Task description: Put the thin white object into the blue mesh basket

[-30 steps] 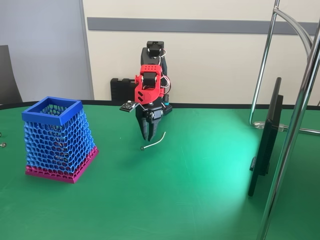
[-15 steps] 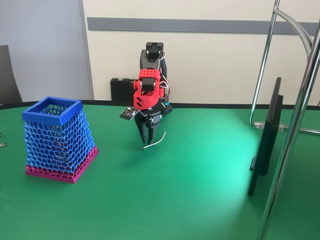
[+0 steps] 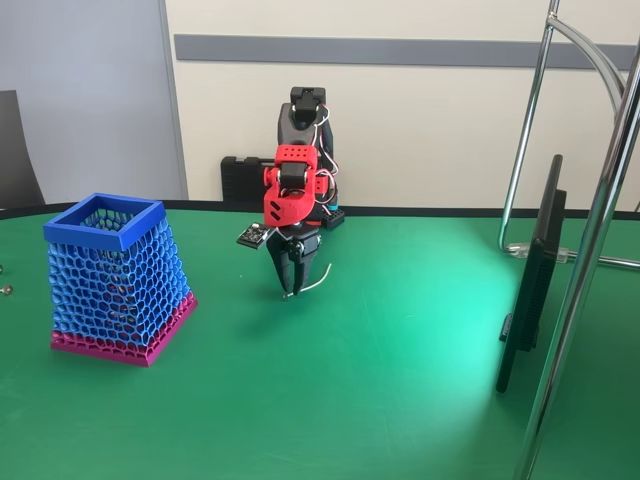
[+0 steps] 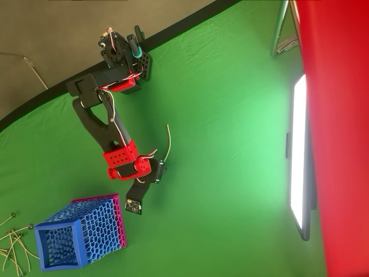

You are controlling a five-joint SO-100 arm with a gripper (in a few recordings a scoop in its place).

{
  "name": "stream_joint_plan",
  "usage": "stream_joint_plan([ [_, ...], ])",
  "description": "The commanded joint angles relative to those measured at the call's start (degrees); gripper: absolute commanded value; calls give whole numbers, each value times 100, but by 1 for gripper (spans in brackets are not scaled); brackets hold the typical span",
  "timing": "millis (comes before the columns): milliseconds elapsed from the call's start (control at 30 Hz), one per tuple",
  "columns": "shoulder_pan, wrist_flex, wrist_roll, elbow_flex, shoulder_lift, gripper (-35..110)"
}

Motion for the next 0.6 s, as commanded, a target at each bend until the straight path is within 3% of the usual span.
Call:
stream_joint_plan([
  [0,26,35,-26,-264,-9,13],
  [567,132,378,-141,-791,-387,13],
])
